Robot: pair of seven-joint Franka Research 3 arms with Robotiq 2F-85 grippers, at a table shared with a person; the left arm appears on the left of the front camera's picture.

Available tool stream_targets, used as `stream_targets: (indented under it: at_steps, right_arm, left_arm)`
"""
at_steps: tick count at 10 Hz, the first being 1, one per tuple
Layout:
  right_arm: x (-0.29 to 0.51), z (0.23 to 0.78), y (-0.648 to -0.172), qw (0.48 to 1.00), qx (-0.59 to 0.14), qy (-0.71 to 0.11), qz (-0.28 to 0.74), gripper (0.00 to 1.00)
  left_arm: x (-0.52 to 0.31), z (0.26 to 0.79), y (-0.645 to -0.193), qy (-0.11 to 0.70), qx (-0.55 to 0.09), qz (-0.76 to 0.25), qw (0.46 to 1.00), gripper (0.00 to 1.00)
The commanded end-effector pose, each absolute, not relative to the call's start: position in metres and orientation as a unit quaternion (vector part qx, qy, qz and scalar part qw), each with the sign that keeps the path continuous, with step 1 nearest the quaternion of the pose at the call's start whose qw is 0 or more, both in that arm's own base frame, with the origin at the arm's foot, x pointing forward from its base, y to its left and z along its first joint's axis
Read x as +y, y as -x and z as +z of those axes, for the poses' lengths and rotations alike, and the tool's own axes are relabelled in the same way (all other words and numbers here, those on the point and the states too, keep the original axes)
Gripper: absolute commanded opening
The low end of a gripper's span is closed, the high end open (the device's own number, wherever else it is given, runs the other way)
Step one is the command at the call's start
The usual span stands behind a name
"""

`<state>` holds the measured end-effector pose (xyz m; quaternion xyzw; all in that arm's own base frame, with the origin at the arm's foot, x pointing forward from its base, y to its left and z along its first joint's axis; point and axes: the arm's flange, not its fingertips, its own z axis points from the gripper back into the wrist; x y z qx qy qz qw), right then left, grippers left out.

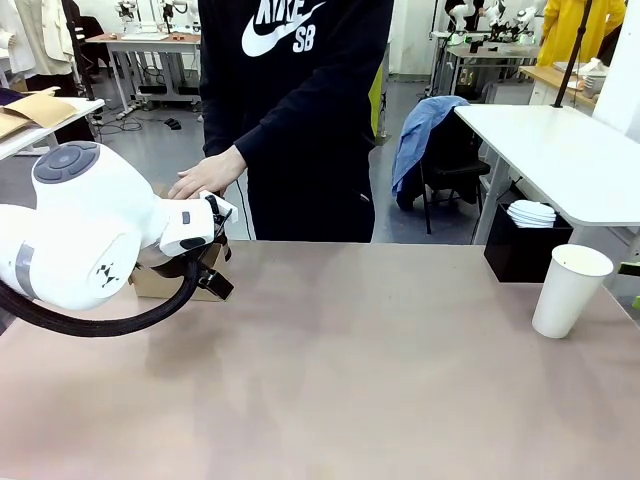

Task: Pour a drink into a cup and package it in a carrier.
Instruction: Pick up the 600 ml Paper Cup and place it in the middle top area of the table.

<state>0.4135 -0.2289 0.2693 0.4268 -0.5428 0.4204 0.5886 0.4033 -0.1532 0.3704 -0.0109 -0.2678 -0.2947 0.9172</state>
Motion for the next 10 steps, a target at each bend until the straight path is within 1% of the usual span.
stream_targets:
  at_steps: [1,3,6,10]
  right_arm:
    - [-0.21,0.263,-0.419,0.597,-0.552,-0.414,0.41,1.0]
    - [-0.198,0.257,-0.422,0.611,-0.55,-0.412,0.394,1.0]
    - [-0.186,0.257,-0.423,0.618,-0.56,-0.41,0.369,1.0]
    - [-0.162,0.248,-0.427,0.628,-0.536,-0.434,0.36,1.0]
  left_arm:
    - [-0.152,0.37,-0.403,0.012,-0.268,-0.294,0.917,1.0]
    - [-0.152,0.37,-0.403,0.012,-0.268,-0.294,0.917,1.0]
    - [-0.152,0.37,-0.403,0.012,-0.268,-0.294,0.917,1.0]
    - [-0.152,0.37,-0.403,0.012,-0.268,-0.294,0.917,1.0]
